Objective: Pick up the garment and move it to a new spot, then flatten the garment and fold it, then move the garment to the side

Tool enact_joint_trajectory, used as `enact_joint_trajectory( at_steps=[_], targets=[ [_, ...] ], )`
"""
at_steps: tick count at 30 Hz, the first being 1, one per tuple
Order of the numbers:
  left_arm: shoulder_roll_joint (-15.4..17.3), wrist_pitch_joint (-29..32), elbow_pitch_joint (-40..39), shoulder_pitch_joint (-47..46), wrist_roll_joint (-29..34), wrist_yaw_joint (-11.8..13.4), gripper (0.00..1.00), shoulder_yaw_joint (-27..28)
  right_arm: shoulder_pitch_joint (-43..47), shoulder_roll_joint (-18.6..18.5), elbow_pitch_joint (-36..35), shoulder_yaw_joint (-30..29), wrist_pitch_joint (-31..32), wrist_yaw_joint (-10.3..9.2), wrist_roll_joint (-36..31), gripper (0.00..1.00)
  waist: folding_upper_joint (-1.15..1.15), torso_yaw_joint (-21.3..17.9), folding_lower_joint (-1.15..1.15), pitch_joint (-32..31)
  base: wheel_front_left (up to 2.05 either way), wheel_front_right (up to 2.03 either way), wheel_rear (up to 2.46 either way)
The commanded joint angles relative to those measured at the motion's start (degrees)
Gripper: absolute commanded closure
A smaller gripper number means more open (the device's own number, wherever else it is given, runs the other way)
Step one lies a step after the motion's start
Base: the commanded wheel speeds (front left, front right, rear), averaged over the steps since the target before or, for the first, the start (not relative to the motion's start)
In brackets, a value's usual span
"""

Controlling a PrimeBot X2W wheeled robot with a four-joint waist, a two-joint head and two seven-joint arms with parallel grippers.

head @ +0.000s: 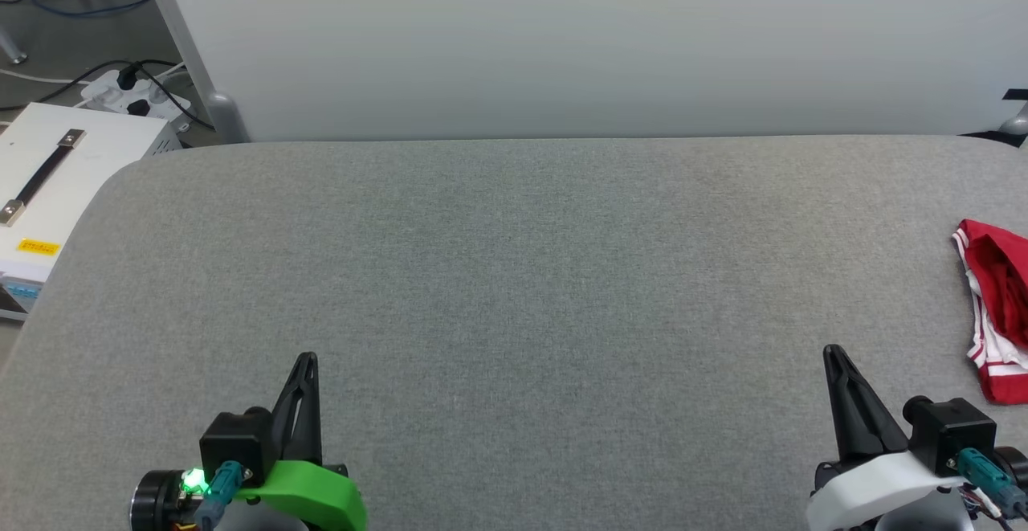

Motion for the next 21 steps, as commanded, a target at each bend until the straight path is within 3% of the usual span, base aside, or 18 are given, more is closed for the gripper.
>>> enact_joint_trajectory(
  at_steps=[1, 21],
  targets=[
    [-0.24, 0.42, -0.23, -1.25, 0.63, 0.38, 1.0, -0.05, -0.98, 0.24, -0.38, 0.2, 0.44, -0.02, -0.58, 1.0, 0.0, 0.0, 0.0, 0.01, 0.0, 0.0, 0.0],
    [-0.33, 2.71, -1.12, -2.02, 1.5, 0.97, 1.0, -0.08, -2.06, 0.35, -0.67, 0.44, 2.73, -0.03, -2.12, 1.0, 0.0, 0.03, 0.0, 0.15, 0.0, 0.0, 0.0]
  ],
)
